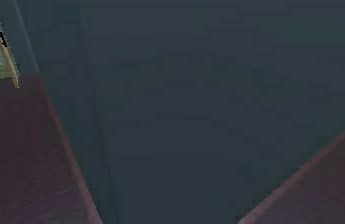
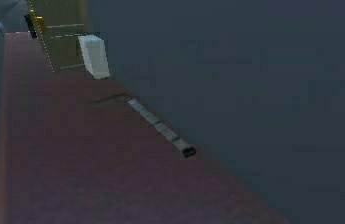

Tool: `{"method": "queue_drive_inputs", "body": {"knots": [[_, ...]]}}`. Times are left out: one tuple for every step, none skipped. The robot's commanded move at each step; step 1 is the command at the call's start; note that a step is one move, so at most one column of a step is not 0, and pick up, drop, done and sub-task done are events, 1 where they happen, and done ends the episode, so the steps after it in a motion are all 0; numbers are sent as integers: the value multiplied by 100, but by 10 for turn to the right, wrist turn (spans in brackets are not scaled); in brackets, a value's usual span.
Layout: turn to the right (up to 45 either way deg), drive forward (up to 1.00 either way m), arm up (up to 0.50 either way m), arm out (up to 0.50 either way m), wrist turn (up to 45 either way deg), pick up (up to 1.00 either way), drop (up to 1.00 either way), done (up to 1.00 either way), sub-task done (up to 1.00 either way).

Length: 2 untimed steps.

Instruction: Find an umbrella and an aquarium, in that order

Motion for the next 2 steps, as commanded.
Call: {"method": "queue_drive_inputs", "body": {"knots": [[450, 0, 0, 0, 0, 0, 0, 0, 0], [60, 0, 0, 0, 0, 0, 0, 0, 0]]}}
